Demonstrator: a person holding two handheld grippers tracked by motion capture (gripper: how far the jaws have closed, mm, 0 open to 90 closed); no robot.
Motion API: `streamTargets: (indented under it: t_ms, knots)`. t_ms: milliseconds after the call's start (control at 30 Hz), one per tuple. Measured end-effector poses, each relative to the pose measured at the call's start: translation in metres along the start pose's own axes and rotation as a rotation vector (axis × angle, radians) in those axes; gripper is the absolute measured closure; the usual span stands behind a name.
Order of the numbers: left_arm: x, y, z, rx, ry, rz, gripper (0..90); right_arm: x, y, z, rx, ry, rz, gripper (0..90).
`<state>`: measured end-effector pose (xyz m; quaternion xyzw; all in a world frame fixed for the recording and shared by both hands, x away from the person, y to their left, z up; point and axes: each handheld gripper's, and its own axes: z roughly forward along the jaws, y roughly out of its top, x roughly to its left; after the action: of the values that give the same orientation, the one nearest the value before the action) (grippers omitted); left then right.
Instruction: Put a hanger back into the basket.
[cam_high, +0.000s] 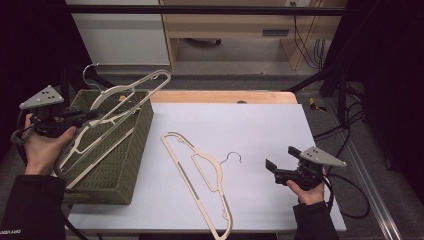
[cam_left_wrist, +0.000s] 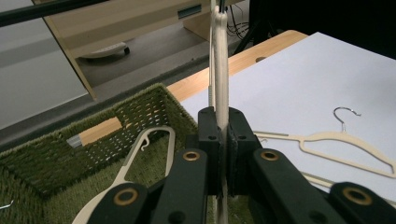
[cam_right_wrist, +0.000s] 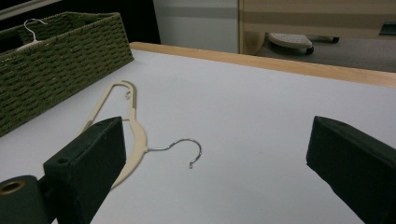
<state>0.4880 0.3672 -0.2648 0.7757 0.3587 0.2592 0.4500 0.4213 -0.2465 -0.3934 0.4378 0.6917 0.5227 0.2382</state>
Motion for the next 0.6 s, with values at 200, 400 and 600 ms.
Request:
streamTargets:
  t_ms: [200,400,600]
  knots:
    - [0.019,-0.013,0.005,0.036,0.017,-0.02,86.6,0.0,0.0,0.001,0.001,-0.001,0.002,5.3]
    - [0.036,-0.027,0.009,0.05,0.028,-0.05,86.6,-0.001,-0.001,0.002,0.001,-0.002,-0.006,5.2]
    - [0.047,-0.039,0.008,0.05,0.04,-0.086,86.6,-0.002,0.0,0.0,-0.001,-0.003,-0.005,5.2]
